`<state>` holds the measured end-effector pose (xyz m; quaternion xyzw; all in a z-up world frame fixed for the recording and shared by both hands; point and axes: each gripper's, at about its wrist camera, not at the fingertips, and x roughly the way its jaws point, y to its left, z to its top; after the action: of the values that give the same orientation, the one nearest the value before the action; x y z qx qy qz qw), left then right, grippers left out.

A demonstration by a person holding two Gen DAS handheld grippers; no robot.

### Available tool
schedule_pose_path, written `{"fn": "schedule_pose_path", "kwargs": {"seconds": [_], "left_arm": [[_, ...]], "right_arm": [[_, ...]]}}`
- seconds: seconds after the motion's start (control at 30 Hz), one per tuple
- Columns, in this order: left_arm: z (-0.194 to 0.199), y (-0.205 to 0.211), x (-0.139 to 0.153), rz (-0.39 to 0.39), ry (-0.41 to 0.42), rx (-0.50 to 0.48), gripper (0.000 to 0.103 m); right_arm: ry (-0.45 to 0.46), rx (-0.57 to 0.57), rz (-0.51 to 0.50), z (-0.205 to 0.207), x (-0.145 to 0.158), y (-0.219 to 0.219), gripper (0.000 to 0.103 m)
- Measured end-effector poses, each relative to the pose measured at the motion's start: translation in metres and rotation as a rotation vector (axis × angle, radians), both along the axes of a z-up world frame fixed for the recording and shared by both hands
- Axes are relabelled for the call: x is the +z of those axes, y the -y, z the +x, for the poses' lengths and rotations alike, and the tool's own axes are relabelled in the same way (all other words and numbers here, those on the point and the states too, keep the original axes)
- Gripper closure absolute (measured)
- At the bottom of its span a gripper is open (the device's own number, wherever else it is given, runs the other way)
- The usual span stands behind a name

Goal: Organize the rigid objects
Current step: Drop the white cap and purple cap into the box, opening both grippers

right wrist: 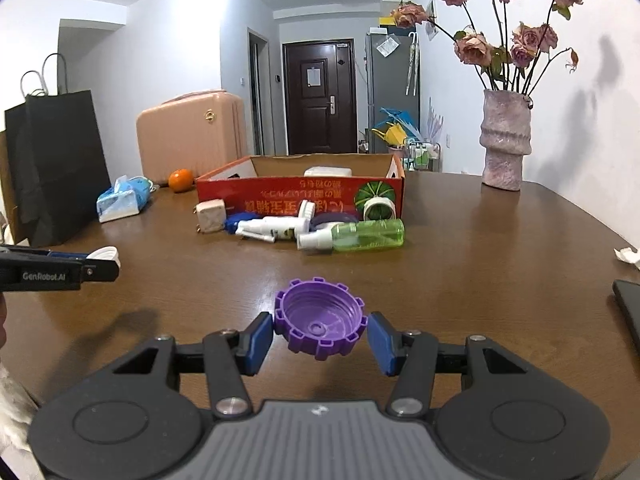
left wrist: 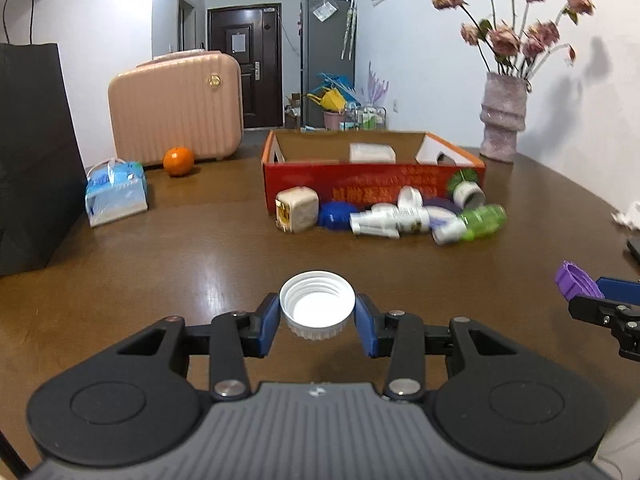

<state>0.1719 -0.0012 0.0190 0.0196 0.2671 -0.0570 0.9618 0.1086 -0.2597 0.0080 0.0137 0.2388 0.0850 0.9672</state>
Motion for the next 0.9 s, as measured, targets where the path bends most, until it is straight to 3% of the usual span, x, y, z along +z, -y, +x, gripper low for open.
{"fn": "schedule_pose_path", "kwargs": {"seconds": [0.2,0.43,0.53,0.67,0.73,0.8,0.9], "left_arm": [[0.066,-0.008,0.035,-0.013,0.080,0.002,0.063],[0.201,-0.003,0.072,-0.033,0.068,-0.039,0.063],[0.280,0.009,0.066,-0.041,-0.034,-0.052,0.063],[0.369,0.038,0.044,0.096,-0.108,-0.030,0.063],[0.406,0.046,0.032,0.125,-0.159,-0.041,0.062],[0.430,0.051,0.019,0.157,-0.203,-0.037,0.062],[0.444,0.055,0.006,0.193,-0.192,-0.038,0.060]], "right_arm": [[0.056,0.058,0.003,0.066,0.034,0.001,0.052],[0.048,0.114,-0.016,0.198,0.073,0.005,0.052],[-0.039,0.112,-0.019,0.279,0.074,0.006,0.052],[-0.136,0.038,-0.143,0.374,0.061,-0.003,0.052],[-0.177,0.008,-0.226,0.411,0.052,-0.010,0.052],[-0.214,0.004,-0.309,0.441,0.042,-0.017,0.052],[-0.255,0.027,-0.343,0.470,0.026,-0.023,0.051]]}}
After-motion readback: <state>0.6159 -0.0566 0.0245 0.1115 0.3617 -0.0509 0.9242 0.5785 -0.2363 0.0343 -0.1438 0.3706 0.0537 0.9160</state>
